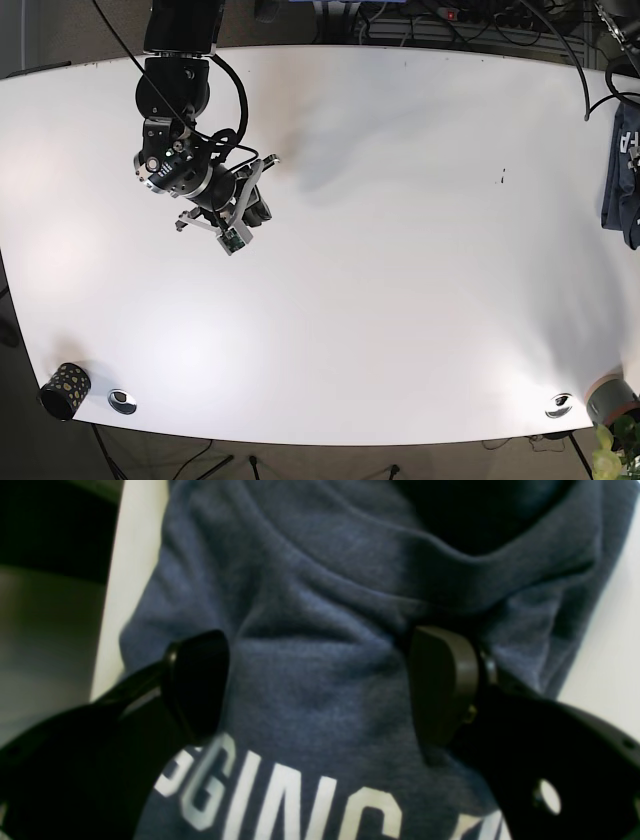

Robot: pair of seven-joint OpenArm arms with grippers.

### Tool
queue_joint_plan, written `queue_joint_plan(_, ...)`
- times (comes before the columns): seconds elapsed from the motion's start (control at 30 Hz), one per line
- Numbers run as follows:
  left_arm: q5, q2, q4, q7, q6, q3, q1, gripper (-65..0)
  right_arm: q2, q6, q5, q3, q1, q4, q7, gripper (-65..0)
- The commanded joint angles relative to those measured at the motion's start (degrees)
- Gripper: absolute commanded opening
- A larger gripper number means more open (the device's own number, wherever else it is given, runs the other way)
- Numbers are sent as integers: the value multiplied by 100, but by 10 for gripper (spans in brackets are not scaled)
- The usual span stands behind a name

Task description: Fold the T-shirt properly

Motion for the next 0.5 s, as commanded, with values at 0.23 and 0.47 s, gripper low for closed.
queue_joint_plan(0.23, 4, -14, 1996, -24, -140, -308, -26, -132, 137, 32, 36, 10, 54, 556, 136, -577)
queue_joint_plan(0.47, 48, 760, 3262, 328, -140, 9, 97, -132, 559, 32, 36, 28, 98, 714, 277, -577)
